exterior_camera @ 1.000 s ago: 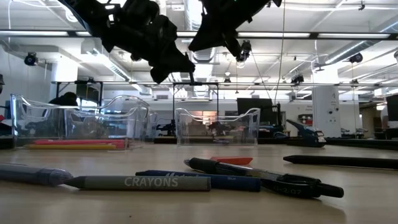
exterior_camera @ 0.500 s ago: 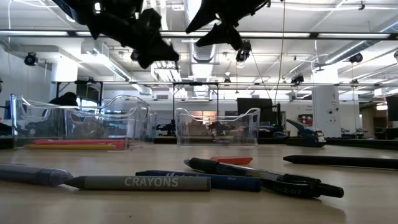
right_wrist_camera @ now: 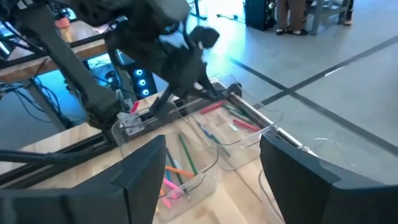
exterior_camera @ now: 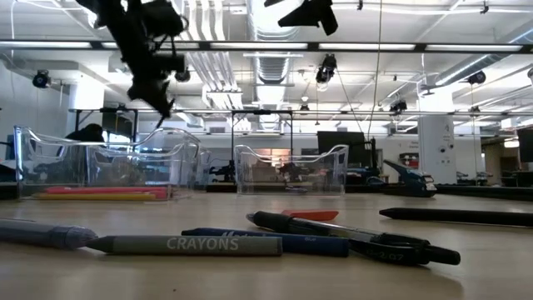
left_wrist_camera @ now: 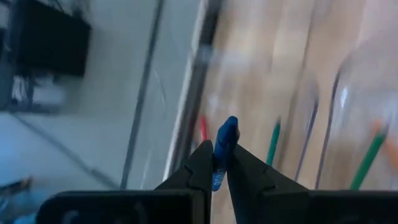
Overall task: Sort crayons/erasers/pens/pencils in bins
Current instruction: Put the blue crayon into the top left transparent bin, then put the black pen into the top right transparent bin
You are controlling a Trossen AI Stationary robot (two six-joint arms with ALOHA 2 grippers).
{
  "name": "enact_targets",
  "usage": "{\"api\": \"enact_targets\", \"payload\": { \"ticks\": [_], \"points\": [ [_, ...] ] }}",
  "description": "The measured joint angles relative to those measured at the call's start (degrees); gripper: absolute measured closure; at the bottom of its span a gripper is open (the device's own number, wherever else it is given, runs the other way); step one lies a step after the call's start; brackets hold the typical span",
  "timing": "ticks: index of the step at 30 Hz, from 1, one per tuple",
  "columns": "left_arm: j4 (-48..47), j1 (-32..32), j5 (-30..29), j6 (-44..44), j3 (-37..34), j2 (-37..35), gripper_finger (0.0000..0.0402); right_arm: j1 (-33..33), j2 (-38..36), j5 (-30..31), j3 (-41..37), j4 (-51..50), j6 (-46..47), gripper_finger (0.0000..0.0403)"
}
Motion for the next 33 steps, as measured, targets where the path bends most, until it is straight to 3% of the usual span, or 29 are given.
{"api": "enact_targets", "payload": {
  "ticks": [3,7,12,17,20,22,27,29,33],
  "points": [
    [-3.7,2.3,-2.0,2.1,-0.3,3.2,0.0383,0.0,0.0,0.0,0.0,-0.2,0.4,0.0162],
    [-6.7,4.9,0.0,1.8,-0.2,6.5,0.0365,0.4,-0.2,-0.1,0.0,-1.3,1.2,0.0162],
    [-7.4,6.7,-0.7,1.8,0.7,7.0,0.0284,0.9,-2.3,0.0,0.0,-5.2,2.0,0.0163],
    [-7.3,7.0,-6.7,1.7,2.2,5.8,0.0189,1.5,-5.2,0.1,0.0,-7.7,3.0,0.0163],
    [-7.4,7.1,-6.8,-4.7,5.1,4.0,0.0147,2.7,-6.8,-0.4,0.1,-7.9,3.9,0.0163],
    [-6.8,7.1,0.5,-12.2,7.4,1.3,0.0137,4.0,-7.5,-2.7,0.5,-9.3,4.0,0.0163],
    [8.4,6.8,30.7,-29.5,7.5,-7.8,0.0133,8.6,-6.8,-9.6,0.7,-18.3,6.8,0.0163],
    [15.2,5.6,34.9,-33.9,6.3,-11.0,0.0132,10.6,-6.0,-10.9,0.7,-24.8,8.7,0.0163],
    [21.8,2.3,35.5,-35.8,3.8,-15.2,0.0132,14.4,-3.2,-11.0,0.7,-38.7,11.5,0.0163]
  ]
}}
